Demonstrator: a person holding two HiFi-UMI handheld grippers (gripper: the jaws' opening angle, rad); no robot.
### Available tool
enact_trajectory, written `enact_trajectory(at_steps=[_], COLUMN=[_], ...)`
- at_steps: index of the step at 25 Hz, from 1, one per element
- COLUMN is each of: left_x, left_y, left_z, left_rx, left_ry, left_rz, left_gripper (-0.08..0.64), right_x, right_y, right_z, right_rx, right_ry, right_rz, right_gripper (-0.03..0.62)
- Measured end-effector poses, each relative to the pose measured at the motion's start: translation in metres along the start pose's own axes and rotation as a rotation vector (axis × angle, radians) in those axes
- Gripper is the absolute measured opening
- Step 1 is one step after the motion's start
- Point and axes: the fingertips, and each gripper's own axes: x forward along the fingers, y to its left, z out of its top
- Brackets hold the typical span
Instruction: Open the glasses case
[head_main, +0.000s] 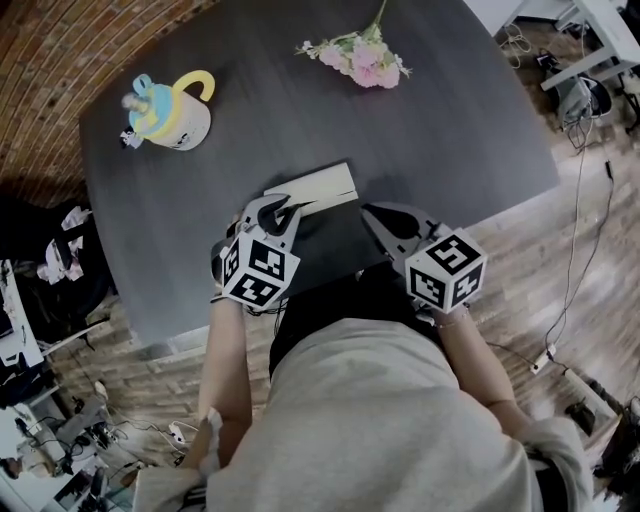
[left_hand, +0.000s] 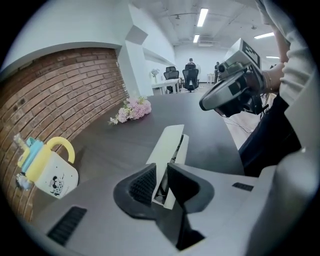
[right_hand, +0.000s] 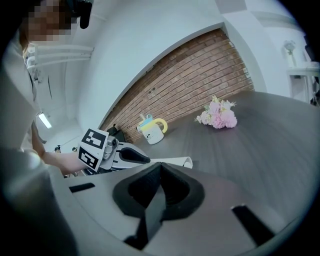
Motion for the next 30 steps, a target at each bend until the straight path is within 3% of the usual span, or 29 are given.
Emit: enact_trajectory(at_steps=[10, 13, 17, 23, 30], left_x=[0.002, 0.006, 0.008, 0.011, 0.02], left_y=[0.036, 0.043, 0.054, 0.076, 0.089], left_z=[0.015, 0.017, 0.016, 0.011, 0.008], left_rx=[-0.126, -0.177, -0.187, -0.391, -0.417], left_ry=[-0.062, -0.056, -0.056, -0.061, -0.058], left_rz=[0.098, 0.09, 0.083, 0.11, 0.162], left_gripper=[0.068, 0.067, 0.058, 0.055, 0.055], right_x=[-0.006, -0.002, 0.004, 0.002, -0.001], right_y=[0.0, -0.002, -0.003, -0.007, -0.015], right_z=[0.005, 0.007, 0.012, 0.013, 0.008], right_rx=[-0.003, -0.011, -0.018, -0.027, -0.009], right_ry=[-0.022, -0.023, -0.025, -0.015, -0.003], right_rz=[-0.019, -0.026, -0.031, -0.036, -0.047], right_gripper=[0.006, 0.006, 0.006, 0.006, 0.006])
